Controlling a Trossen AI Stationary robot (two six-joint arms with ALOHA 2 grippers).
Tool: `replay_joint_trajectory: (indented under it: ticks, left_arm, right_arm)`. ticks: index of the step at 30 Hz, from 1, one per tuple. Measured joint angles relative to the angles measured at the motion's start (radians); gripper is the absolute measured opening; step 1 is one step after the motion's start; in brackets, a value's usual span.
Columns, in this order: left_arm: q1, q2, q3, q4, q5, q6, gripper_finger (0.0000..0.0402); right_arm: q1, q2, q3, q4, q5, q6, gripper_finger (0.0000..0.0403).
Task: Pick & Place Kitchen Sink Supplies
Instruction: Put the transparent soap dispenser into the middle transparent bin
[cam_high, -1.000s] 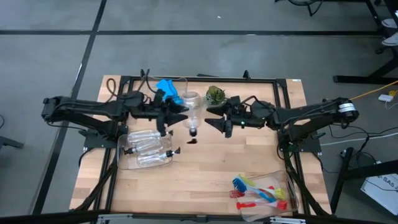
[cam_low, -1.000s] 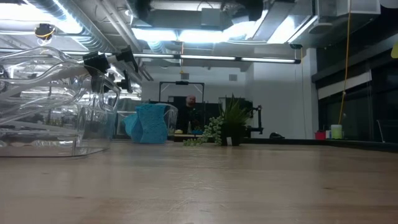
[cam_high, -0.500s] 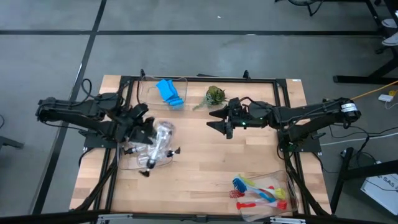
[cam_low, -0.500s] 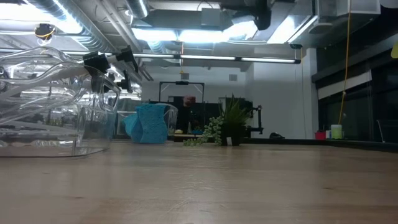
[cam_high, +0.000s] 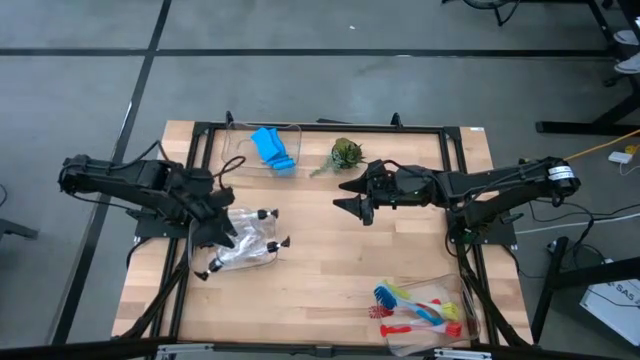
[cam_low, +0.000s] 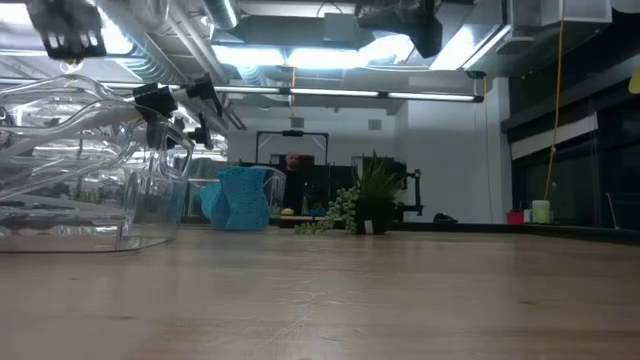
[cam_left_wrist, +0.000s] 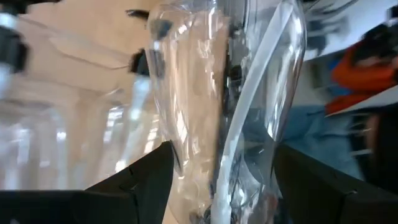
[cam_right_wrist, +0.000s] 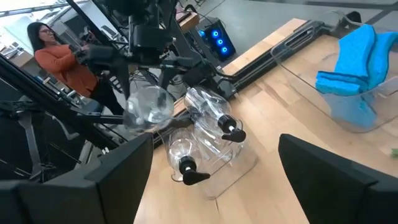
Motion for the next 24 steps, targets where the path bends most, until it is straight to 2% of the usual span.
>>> replay_joint_trajectory:
  ticks: [10, 17, 24]
  left_arm:
    - [0.006, 0.005, 0.0, -0.21, -0.176, 0.207, 0.0248]
    - [0.005, 0.014, 0.0, -0.232, -0.167, 0.241, 0.0254]
    - [0.004, 0.016, 0.0, -0.232, -0.193, 0.243, 0.0269]
  right_arm:
    - [0.0, 0.0, 0.0, -0.012, 0.006, 0.021, 0.0341]
    - [0.0, 0.0, 0.0, -0.023, 0.006, 0.022, 0.0341]
    - [0.0, 0.0, 0.0, -0.112, 0.004, 0.076, 0.0341]
